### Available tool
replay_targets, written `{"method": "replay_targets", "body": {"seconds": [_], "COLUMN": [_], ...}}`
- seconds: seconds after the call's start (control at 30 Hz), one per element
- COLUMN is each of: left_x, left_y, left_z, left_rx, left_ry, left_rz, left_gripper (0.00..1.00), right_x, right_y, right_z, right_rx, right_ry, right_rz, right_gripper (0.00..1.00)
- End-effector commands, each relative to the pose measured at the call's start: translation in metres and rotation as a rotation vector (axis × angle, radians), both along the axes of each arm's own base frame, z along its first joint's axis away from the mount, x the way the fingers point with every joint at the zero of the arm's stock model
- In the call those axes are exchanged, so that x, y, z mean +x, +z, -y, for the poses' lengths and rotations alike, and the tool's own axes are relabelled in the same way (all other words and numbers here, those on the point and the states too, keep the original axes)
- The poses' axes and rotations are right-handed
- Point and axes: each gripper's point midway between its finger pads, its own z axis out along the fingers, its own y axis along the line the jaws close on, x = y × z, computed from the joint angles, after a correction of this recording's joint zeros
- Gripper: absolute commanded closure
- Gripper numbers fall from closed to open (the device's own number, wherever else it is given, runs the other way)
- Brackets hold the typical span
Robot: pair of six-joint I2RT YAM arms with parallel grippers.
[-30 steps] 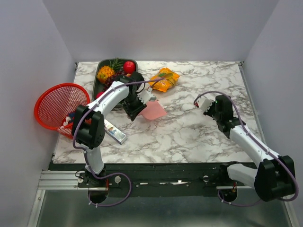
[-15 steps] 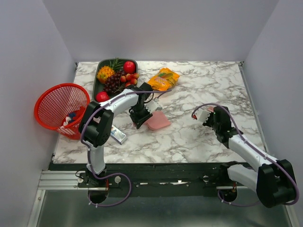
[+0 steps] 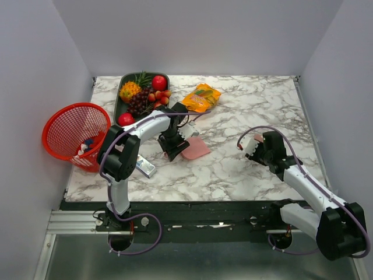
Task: Sweep away the paper scraps from the table
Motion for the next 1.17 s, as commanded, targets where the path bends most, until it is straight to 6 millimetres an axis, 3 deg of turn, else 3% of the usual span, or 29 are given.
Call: {"method": "replay_targets", "body": {"seconds": [0.0, 0.07, 0.1, 0.17, 0.2, 0.23, 0.3, 0.33, 0.37, 0.43, 0.47, 0.53, 0.57, 0.6, 0.63, 0.67, 0.7, 0.73, 0.77, 0.8, 0.87, 1.0, 1.13], "left_x": [-0.005, -0.005, -0.005, 0.0, 0.005, 0.008, 0.017, 0.021, 0.027, 0.038, 0.048, 0.068, 0.082, 0.092, 0.107, 0.119, 0.129, 0.14, 0.151, 0.158, 0.171, 0.185, 0.191], "left_y": [0.017, 0.03, 0.035, 0.052, 0.059, 0.073, 0.092, 0.105, 0.116, 0.134, 0.15, 0.165, 0.185, 0.195, 0.202, 0.225, 0.233, 0.238, 0.256, 0.263, 0.279, 0.293, 0.296], "left_z": [0.003, 0.001, -0.001, -0.005, -0.005, -0.006, -0.008, -0.009, -0.008, -0.014, -0.015, -0.026, -0.029, -0.032, -0.046, -0.048, -0.053, -0.059, -0.067, -0.071, -0.08, -0.094, -0.098], "left_rx": [-0.034, -0.045, -0.047, -0.053, -0.063, -0.091, -0.139, -0.163, -0.184, -0.209, -0.231, -0.244, -0.264, -0.278, -0.272, -0.306, -0.315, -0.305, -0.315, -0.314, -0.305, -0.299, -0.307], "left_ry": [0.003, -0.004, -0.007, -0.008, 0.001, 0.008, 0.033, 0.048, 0.057, 0.092, 0.106, 0.163, 0.189, 0.219, 0.275, 0.321, 0.353, 0.388, 0.437, 0.458, 0.49, 0.534, 0.559], "left_rz": [0.024, 0.054, 0.067, 0.131, 0.164, 0.209, 0.266, 0.304, 0.336, 0.385, 0.428, 0.485, 0.538, 0.572, 0.601, 0.652, 0.681, 0.707, 0.759, 0.787, 0.841, 0.906, 0.927], "left_gripper": [0.32, 0.32, 0.31, 0.3, 0.02, 0.01, 0.01, 0.01, 0.01, 0.01, 0.01, 0.01, 0.01, 0.01, 0.01, 0.01, 0.01, 0.01, 0.01, 0.01, 0.01, 0.01, 0.01], "right_x": [-0.046, -0.052, -0.046, -0.04, -0.038, -0.027, -0.016, -0.003, 0.003, 0.017, 0.028, 0.049, 0.062, 0.074, 0.085, 0.093, 0.102, 0.109, 0.116, 0.122, 0.134, 0.144, 0.149], "right_y": [-0.019, -0.011, 0.002, 0.015, 0.025, 0.044, 0.064, 0.089, 0.101, 0.12, 0.144, 0.159, 0.189, 0.198, 0.198, 0.209, 0.233, 0.239, 0.251, 0.273, 0.295, 0.34, 0.344], "right_z": [-0.017, -0.021, -0.027, -0.034, -0.045, -0.053, -0.069, -0.075, -0.08, -0.082, -0.081, -0.069, -0.063, -0.045, -0.04, -0.03, -0.019, -0.018, -0.013, -0.006, -0.001, 0.013, 0.022], "right_rx": [0.117, 0.145, 0.197, 0.273, 0.361, 0.418, 0.541, 0.587, 0.617, 0.655, 0.671, 0.66, 0.68, 0.668, 0.652, 0.647, 0.667, 0.682, 0.708, 0.729, 0.751, 0.785, 0.779], "right_ry": [0.006, -0.006, -0.034, -0.092, -0.131, -0.145, -0.188, -0.186, -0.186, -0.232, -0.244, -0.36, -0.401, -0.533, -0.592, -0.647, -0.709, -0.716, -0.729, -0.754, -0.771, -0.801, -0.836], "right_rz": [-0.245, -0.276, -0.26, -0.25, -0.26, -0.232, -0.23, -0.186, -0.173, -0.15, -0.101, -0.044, 0.03, 0.1, 0.112, 0.154, 0.236, 0.25, 0.29, 0.359, 0.437, 0.602, 0.664], "right_gripper": [0.46, 0.38, 0.26, 0.17, 0.06, 0.0, 0.0, 0.0, 0.0, 0.0, 0.0, 0.0, 0.0, 0.0, 0.0, 0.0, 0.0, 0.0, 0.0, 0.0, 0.0, 0.0, 0.0]}}
